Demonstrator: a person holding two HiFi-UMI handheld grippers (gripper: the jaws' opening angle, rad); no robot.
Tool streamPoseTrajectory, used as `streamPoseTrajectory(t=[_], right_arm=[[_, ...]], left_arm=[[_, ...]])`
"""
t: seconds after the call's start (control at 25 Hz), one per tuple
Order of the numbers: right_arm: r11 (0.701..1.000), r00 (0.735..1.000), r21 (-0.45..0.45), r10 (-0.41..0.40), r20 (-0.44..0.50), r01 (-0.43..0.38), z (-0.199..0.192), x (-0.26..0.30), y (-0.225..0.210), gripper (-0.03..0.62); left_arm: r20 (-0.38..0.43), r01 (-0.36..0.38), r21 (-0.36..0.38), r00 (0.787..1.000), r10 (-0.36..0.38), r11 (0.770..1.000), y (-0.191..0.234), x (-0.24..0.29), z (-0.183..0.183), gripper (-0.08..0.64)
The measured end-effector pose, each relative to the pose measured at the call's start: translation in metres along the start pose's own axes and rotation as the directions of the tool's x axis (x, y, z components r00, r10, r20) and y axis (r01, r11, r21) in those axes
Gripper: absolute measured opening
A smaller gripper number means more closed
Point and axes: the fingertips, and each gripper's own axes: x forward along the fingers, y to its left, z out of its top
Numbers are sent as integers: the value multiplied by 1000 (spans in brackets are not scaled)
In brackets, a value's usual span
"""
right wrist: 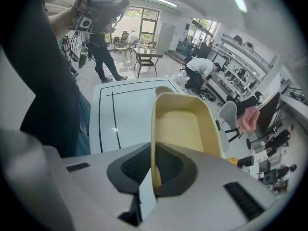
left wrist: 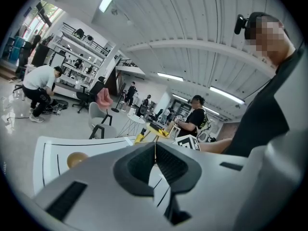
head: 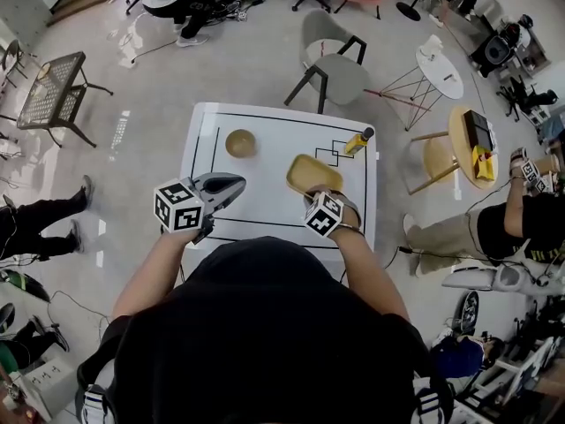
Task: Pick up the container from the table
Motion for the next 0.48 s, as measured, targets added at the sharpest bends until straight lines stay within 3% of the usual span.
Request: streamPoseTrajectory(t=[0.48], right_arm=[[1000, 1000, 8, -23, 3, 23, 0, -6, -2, 15]], left_arm=[[-9, 7, 6, 1000, -7, 1000, -7, 2, -5, 11]])
